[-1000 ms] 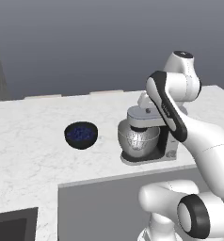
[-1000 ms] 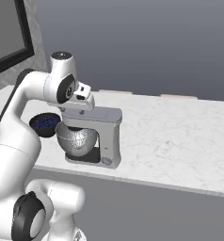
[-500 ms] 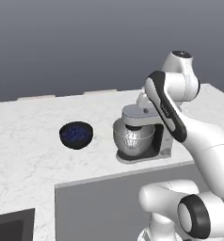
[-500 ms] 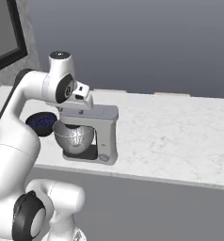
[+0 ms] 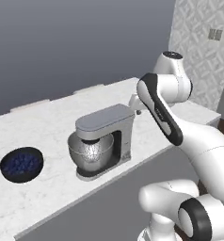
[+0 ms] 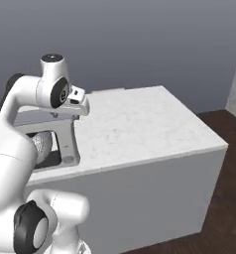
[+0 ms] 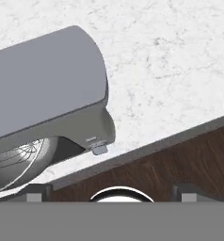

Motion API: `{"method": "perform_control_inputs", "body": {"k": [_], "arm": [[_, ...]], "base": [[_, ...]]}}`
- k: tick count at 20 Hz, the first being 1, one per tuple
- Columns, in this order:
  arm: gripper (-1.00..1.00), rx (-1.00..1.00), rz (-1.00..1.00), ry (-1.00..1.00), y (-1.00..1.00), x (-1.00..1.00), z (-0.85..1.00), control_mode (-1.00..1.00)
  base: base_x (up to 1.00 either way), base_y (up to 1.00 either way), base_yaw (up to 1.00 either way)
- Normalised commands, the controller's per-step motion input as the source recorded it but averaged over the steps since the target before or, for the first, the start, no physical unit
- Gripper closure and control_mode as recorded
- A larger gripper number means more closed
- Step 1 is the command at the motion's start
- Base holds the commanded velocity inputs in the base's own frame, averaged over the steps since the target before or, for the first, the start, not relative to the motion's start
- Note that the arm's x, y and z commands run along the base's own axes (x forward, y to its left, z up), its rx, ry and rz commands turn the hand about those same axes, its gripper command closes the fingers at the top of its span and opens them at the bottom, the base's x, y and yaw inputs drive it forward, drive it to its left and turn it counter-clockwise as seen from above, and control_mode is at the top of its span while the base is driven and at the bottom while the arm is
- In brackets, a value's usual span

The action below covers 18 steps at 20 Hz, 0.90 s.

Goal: Navigate to the toaster oven.

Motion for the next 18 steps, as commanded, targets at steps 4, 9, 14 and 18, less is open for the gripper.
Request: {"method": "perform_control_inputs", "body": {"k": [4, 9, 14, 18], "arm": [[-1.0, 0.0, 0.0, 0.0, 0.0, 0.0, 0.0, 1.0], [-1.0, 0.0, 0.0, 0.0, 0.0, 0.0, 0.0, 1.0], [-1.0, 0.0, 0.0, 0.0, 0.0, 0.0, 0.0, 1.0], [-1.0, 0.0, 0.0, 0.0, 0.0, 0.0, 0.0, 1.0]], "base": [[-0.01, 0.0, -0.87], [0.01, -0.07, -0.85], [0.14, -0.01, -0.7], [0.33, 0.0, -0.62]]}}
